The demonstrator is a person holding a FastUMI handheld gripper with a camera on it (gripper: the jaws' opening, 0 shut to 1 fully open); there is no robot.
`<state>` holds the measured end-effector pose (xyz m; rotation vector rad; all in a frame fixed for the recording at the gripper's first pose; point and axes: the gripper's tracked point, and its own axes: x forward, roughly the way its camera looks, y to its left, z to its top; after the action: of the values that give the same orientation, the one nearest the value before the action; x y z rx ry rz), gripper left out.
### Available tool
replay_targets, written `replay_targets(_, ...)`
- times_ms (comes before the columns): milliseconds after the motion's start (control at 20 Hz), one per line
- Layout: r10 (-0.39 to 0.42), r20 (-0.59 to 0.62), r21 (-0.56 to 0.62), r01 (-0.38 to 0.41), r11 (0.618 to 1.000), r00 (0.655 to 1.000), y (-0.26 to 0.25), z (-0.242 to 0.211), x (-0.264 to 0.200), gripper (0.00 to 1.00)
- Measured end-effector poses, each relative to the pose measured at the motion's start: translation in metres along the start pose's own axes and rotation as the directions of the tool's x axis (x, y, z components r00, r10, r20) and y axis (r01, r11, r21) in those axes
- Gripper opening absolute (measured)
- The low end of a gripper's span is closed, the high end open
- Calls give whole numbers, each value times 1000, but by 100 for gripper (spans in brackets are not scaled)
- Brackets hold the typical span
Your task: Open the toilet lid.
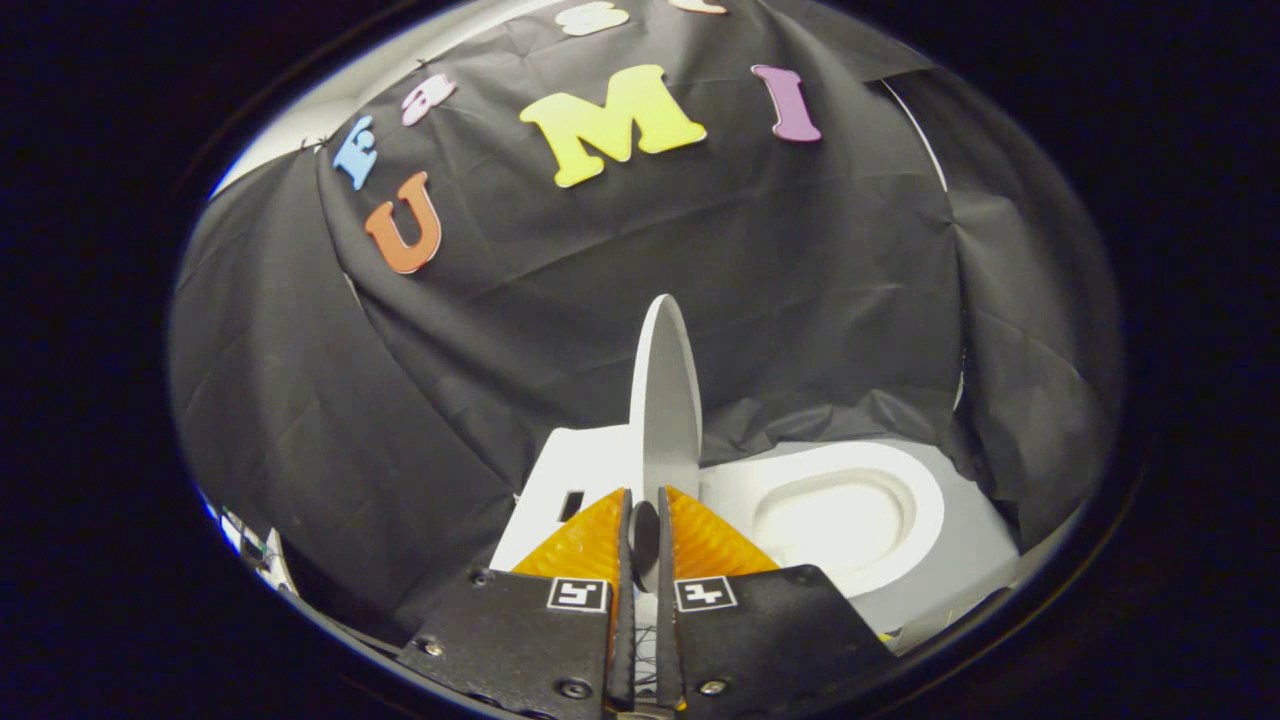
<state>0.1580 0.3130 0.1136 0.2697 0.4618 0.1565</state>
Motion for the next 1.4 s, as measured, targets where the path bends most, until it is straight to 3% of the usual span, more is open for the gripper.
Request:
replay_targets(800,46,-24,-220,-50,974,999,118,-41,45,12)
replay_targets(1150,7,41,-379,9,925,999,108,-38,45,12)
replay_targets(1250,26,49,-374,-5,927,998,105,-37,39,17)
replay_targets(1400,98,7,-324,-90,942,995,91,-50,22,39)
